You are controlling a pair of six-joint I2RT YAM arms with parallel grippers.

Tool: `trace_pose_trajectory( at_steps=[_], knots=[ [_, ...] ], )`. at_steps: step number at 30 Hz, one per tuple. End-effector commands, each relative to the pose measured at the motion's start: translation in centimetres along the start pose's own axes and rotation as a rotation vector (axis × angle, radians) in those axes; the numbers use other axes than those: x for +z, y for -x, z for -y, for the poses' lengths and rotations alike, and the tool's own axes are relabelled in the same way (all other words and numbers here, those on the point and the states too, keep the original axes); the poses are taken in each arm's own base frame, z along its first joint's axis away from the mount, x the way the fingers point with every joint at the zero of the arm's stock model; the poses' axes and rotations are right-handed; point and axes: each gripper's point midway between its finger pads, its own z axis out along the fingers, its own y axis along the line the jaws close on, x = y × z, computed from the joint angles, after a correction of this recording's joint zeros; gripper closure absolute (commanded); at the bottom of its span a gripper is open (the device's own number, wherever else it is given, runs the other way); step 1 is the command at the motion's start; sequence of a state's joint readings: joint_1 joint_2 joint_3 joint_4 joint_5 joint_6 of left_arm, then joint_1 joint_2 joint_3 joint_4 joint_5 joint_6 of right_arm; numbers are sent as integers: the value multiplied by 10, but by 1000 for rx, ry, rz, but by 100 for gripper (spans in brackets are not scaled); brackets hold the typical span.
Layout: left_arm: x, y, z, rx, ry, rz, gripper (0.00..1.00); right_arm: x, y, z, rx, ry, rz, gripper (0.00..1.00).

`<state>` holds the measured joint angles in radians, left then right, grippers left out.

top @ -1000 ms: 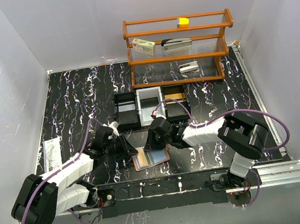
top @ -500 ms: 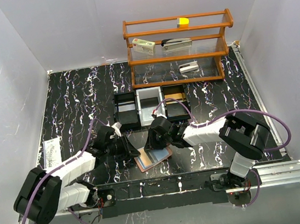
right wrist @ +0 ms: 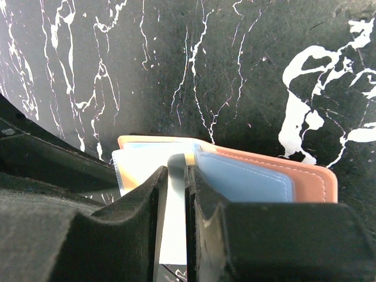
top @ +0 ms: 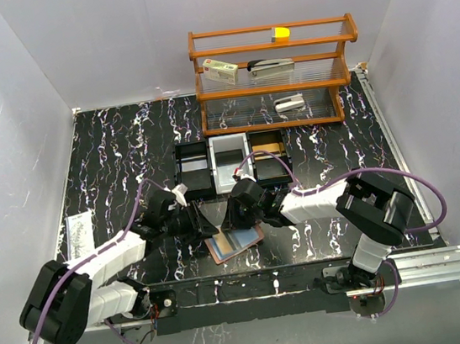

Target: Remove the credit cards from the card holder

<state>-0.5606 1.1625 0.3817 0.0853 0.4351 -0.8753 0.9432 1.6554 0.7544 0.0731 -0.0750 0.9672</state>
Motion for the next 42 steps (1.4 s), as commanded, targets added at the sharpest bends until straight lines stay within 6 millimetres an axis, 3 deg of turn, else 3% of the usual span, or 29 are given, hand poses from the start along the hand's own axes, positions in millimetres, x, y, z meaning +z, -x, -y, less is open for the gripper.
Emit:
trace_pose_trajectory(
  at_steps=[1, 5, 7, 10, 15, 19, 27, 35, 42],
  knots=[
    [-6, 11, 26, 25, -60, 16, 62, -2, -15, 16, -19, -46, -45, 83],
    [-7, 11, 23, 25, -24, 7, 61, -2, -15, 16, -18, -47, -45, 82],
    [-7, 11, 23, 26, -24, 3, 66, -2, -15, 13, -23, -37, -48, 81],
    [-9, 15, 9, 14, 71, 21, 63, -8, -9, 3, -49, 0, -31, 77],
    [-29, 28, -10, 30, 229, 112, 57, -22, 7, -26, -121, 73, 2, 62],
    [-54, 40, -24, 23, 353, 212, 48, -25, 10, -33, -169, 80, 11, 48],
    [-80, 44, -37, -26, 426, 320, 40, -18, 4, -24, -276, -117, 27, 31],
    [-83, 44, -32, -26, 387, 347, 38, -14, 9, -4, -325, -358, 64, 29],
    [-79, 43, -29, -23, 370, 333, 38, 5, -14, 10, -349, -397, -10, 30]
  ],
)
